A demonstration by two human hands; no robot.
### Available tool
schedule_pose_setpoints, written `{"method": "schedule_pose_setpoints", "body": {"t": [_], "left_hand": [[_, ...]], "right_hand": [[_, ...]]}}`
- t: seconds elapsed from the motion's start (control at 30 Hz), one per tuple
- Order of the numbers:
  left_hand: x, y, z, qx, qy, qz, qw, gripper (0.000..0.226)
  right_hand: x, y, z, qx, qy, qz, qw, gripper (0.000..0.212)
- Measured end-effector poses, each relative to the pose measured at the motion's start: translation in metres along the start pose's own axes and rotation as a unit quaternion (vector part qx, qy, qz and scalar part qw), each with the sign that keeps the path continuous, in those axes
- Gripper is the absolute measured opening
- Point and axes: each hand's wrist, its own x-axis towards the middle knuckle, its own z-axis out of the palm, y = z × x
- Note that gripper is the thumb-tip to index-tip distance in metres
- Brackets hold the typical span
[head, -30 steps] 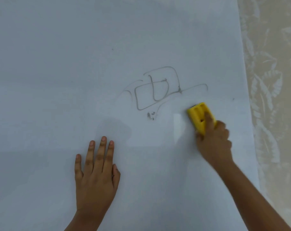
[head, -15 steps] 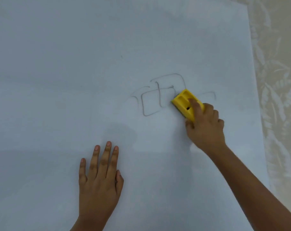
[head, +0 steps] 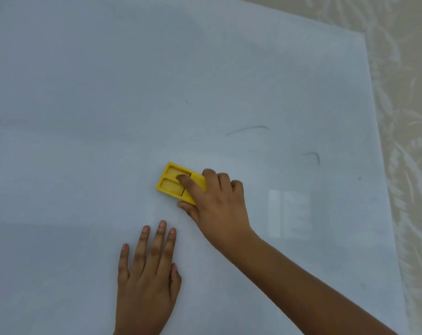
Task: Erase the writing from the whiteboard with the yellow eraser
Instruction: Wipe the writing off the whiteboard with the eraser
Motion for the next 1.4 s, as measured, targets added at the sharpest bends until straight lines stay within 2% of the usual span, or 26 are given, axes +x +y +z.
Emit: {"method": "schedule_pose_setpoints", "body": {"t": [0.03,0.07,0.13,0.2,0.27,0.37,0.47,0.53,0.6,0.7,0.83,0.9,0.93,0.97,1.03,1.13,1.2,1.3,1.33,1.37,1.4], "left_hand": [[0.000,0.000,0.000,0.000,0.001,-0.001,1.000,0.053],[0.000,0.000,0.000,0.000,0.001,-0.001,1.000,0.053],[-0.001,0.001,0.000,0.003,-0.002,0.003,1.000,0.053],[-0.001,0.000,-0.001,0.008,-0.001,0.005,1.000,0.053],[-0.001,0.000,-0.002,0.011,0.001,0.004,1.000,0.054],[-0.001,-0.001,-0.001,0.016,0.012,0.006,1.000,0.054],[-0.001,-0.001,0.002,0.024,0.030,0.006,0.999,0.053],[-0.002,-0.002,0.004,0.027,0.040,0.008,0.999,0.053],[-0.001,-0.003,0.007,0.036,0.056,0.013,0.998,0.054],[-0.002,-0.001,0.008,0.050,0.072,0.013,0.996,0.056],[-0.003,0.000,0.012,0.061,0.091,0.015,0.994,0.056],[-0.002,0.001,0.013,0.057,0.102,0.011,0.993,0.057],[-0.003,0.002,0.012,0.056,0.102,0.011,0.993,0.057],[-0.003,0.002,0.011,0.056,0.097,0.014,0.994,0.056],[-0.005,0.002,0.010,0.054,0.085,0.023,0.995,0.054],[-0.007,0.002,0.010,0.060,0.083,0.026,0.994,0.053],[-0.008,0.004,0.011,0.061,0.085,0.020,0.994,0.053],[-0.009,0.004,0.010,0.054,0.077,0.012,0.995,0.052],[-0.009,0.004,0.008,0.051,0.071,0.013,0.996,0.052],[-0.010,0.003,0.008,0.050,0.065,0.016,0.996,0.052],[-0.010,0.003,0.007,0.051,0.061,0.019,0.997,0.052]], "right_hand": [[0.006,0.018,-0.002,-0.005,0.005,-0.007,1.000,0.045],[0.014,0.038,-0.002,-0.013,0.014,0.023,1.000,0.047],[0.034,0.082,-0.005,-0.026,0.015,0.166,0.986,0.051],[0.050,0.109,-0.005,-0.019,0.012,0.315,0.949,0.054],[0.061,0.102,-0.001,-0.007,0.021,0.368,0.929,0.055],[0.063,0.047,0.007,-0.014,0.000,0.288,0.958,0.053],[0.046,0.004,0.007,-0.027,0.042,0.167,0.985,0.046],[0.041,0.017,0.005,-0.014,0.053,0.119,0.991,0.044],[0.040,0.059,0.001,-0.010,0.044,0.153,0.987,0.048],[0.029,0.151,-0.002,-0.025,0.045,0.335,0.941,0.054],[-0.033,0.250,-0.010,0.014,0.060,0.571,0.818,0.056],[-0.058,0.264,-0.011,0.030,0.064,0.628,0.775,0.055],[-0.062,0.260,-0.010,0.032,0.068,0.635,0.769,0.055],[-0.061,0.252,-0.009,0.029,0.071,0.629,0.773,0.055],[-0.055,0.216,-0.007,0.002,0.055,0.567,0.822,0.056],[-0.058,0.149,0.000,-0.008,0.040,0.402,0.915,0.054],[-0.074,0.111,0.000,-0.008,0.032,0.309,0.951,0.047],[-0.103,0.096,-0.004,-0.010,-0.007,0.190,0.982,0.044],[-0.110,0.105,-0.007,-0.013,-0.014,0.176,0.984,0.045],[-0.115,0.120,-0.008,-0.016,-0.010,0.197,0.980,0.046],[-0.118,0.140,-0.010,-0.016,0.001,0.254,0.967,0.048]]}}
